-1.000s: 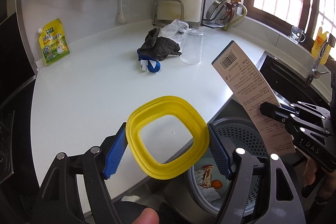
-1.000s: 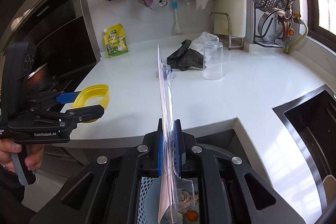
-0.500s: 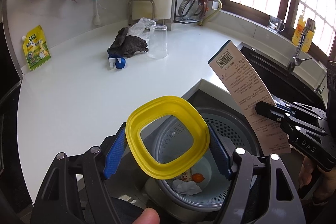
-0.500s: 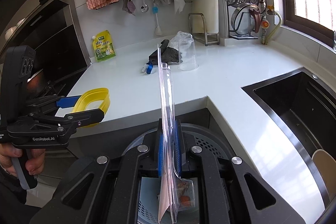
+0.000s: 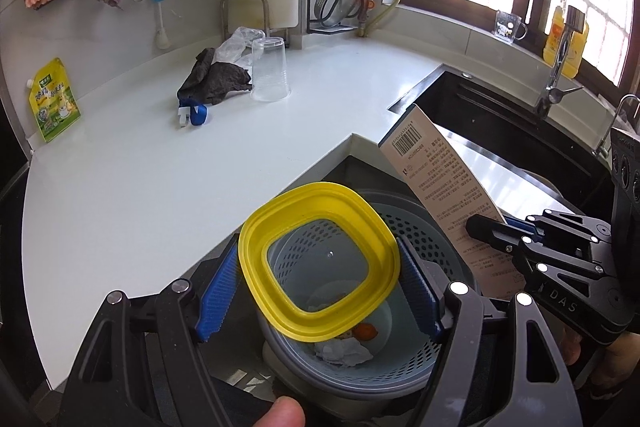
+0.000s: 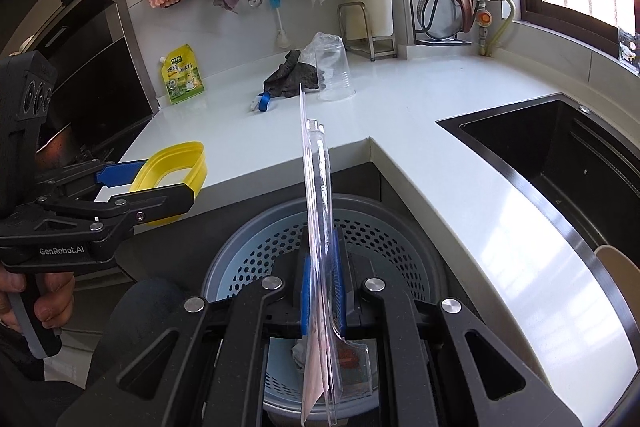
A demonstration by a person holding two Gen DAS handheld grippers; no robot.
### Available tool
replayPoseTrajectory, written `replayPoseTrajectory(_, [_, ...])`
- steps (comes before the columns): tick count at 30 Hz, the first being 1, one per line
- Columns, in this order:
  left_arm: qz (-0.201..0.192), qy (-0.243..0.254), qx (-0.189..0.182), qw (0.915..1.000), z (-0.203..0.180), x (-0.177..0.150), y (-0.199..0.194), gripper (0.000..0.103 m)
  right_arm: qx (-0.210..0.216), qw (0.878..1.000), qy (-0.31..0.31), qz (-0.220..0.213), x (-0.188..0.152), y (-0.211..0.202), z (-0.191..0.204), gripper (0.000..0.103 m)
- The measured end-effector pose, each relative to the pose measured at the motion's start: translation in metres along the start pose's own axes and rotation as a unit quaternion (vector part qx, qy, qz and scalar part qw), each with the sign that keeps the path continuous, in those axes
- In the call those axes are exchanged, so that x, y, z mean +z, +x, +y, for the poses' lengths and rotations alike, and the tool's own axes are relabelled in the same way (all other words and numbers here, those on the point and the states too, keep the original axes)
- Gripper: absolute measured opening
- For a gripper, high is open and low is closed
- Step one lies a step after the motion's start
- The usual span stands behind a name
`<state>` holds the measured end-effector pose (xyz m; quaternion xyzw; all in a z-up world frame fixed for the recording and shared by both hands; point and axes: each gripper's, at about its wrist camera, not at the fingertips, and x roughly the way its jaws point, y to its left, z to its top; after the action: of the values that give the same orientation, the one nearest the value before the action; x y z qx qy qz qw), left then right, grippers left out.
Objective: Collect trash
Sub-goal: 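Carry the ring and strip over the grey bin and open both tools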
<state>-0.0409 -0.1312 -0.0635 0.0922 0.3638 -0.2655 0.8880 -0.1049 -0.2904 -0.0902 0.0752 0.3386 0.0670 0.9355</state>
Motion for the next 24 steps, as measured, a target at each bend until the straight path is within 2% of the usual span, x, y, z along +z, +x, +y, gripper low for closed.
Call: replayPoseTrajectory(24, [0.024, 0.0, -0.015, 0.9996, -0.007, -0.003, 0.022, 0.072, 0.0, 1.0, 0.01, 0.019, -0.01, 0.02, -0.007, 0.01])
